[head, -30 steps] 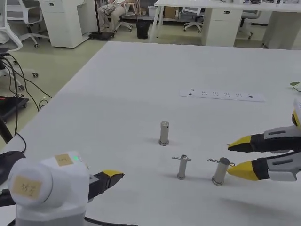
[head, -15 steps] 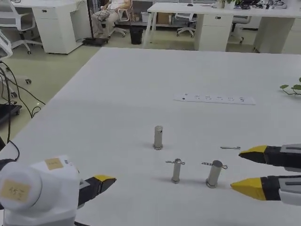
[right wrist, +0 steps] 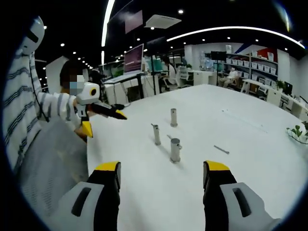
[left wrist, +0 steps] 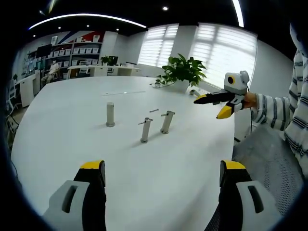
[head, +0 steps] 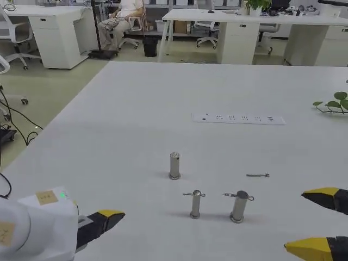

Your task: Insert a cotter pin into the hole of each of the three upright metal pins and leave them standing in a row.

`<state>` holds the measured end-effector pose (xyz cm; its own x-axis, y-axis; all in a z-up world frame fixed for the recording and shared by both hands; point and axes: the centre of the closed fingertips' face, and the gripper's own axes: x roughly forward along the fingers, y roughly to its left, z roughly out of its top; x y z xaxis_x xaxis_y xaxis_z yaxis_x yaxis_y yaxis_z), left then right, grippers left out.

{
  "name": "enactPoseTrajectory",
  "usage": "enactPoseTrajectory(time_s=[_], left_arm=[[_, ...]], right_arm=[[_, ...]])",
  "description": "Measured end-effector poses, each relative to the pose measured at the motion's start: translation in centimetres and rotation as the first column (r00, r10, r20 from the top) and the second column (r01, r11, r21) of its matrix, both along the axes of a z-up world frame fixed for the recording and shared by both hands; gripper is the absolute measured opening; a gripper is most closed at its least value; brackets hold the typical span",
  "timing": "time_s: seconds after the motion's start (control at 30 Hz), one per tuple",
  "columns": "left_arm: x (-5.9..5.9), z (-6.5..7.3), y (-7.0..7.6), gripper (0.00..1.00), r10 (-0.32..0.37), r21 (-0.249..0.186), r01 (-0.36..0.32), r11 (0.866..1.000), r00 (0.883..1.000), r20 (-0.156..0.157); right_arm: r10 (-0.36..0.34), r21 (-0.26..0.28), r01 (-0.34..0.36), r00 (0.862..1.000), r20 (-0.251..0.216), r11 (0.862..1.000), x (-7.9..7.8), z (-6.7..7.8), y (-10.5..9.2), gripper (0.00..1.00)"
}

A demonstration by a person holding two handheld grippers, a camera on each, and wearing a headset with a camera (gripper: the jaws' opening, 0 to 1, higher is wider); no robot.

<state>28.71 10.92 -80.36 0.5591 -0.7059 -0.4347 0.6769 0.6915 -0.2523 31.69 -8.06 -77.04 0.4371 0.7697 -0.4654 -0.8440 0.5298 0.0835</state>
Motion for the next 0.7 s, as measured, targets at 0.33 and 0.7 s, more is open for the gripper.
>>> enactPoseTrajectory(time_s=[0.33, 0.7], left_arm=[[0.0, -0.3, 0.2, 0.99, 0.001, 0.007, -0.001, 1.0, 1.0, -0.012], [0.5, -0.4, 0.7, 0.99, 0.012, 0.009, -0.011, 1.0, 1.0, -0.028]], right_arm=[[-0.055, 0.011, 0.056, 0.998, -0.041, 0.998, -1.0, -0.6, -0.7, 0.85], [-0.118, 0.011, 0.12, 0.987, -0.105, 0.993, -1.8, -1.9, -1.8, 0.99]])
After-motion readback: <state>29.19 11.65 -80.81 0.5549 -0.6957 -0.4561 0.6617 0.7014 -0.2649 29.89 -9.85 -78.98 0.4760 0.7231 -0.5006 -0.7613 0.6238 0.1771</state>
